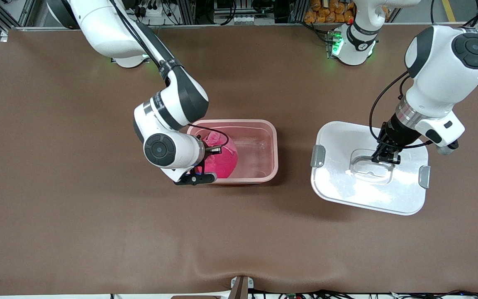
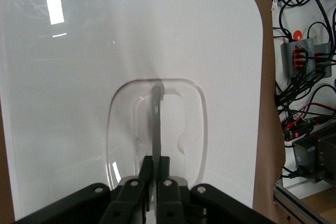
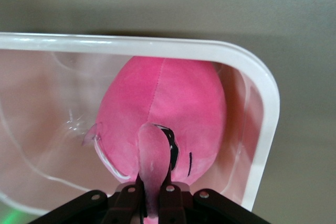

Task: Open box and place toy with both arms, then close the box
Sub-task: 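Lower the toy into the box and press it down with the right gripper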

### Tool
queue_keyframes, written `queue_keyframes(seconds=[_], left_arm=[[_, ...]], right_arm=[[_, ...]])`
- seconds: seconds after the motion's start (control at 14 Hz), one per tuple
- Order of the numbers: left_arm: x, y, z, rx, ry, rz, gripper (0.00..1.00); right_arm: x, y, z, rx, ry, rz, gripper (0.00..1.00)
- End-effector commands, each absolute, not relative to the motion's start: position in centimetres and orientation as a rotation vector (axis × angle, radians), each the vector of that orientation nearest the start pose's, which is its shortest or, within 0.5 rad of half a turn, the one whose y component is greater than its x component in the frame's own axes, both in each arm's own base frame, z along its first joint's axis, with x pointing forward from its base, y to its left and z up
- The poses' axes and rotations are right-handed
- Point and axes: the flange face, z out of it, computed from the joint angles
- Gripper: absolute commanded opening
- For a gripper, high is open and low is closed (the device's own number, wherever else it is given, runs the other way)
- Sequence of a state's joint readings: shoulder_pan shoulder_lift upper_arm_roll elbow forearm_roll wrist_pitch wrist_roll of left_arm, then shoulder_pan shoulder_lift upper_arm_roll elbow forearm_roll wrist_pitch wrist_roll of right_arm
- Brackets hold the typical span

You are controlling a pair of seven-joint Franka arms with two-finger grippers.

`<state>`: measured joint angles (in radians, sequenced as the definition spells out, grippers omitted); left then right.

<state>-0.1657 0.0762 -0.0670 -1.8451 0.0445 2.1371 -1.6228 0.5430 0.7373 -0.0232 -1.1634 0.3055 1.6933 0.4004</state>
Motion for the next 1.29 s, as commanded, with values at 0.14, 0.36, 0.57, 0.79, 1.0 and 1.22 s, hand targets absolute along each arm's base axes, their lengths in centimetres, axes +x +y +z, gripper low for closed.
queue_keyframes(seconds=[0.14,0.36,0.57,0.79,1.0,1.22], left_arm=[[59.0,-14.0,50.2,-2.571,-2.058,-0.259,0.00],[59.2,-14.1,49.6,-2.566,-2.053,-0.250,0.00],[59.3,-14.2,49.5,-2.568,-2.051,-0.250,0.00],[59.2,-14.3,49.6,-2.571,-2.052,-0.250,0.00],[59.2,-14.3,49.5,-2.570,-2.050,-0.249,0.00],[59.3,-14.3,49.4,-2.571,-2.050,-0.251,0.00]], right_arm=[[61.0,40.5,33.9,-2.966,-0.084,0.407,0.00],[60.6,42.3,32.8,-2.964,0.038,0.384,0.00],[60.1,44.6,32.7,-2.939,0.125,0.303,0.00],[59.7,46.6,31.5,-2.919,0.203,0.242,0.00],[59.2,48.3,31.3,-2.897,0.180,0.181,0.00],[58.4,49.9,30.7,-2.881,0.152,0.133,0.00]])
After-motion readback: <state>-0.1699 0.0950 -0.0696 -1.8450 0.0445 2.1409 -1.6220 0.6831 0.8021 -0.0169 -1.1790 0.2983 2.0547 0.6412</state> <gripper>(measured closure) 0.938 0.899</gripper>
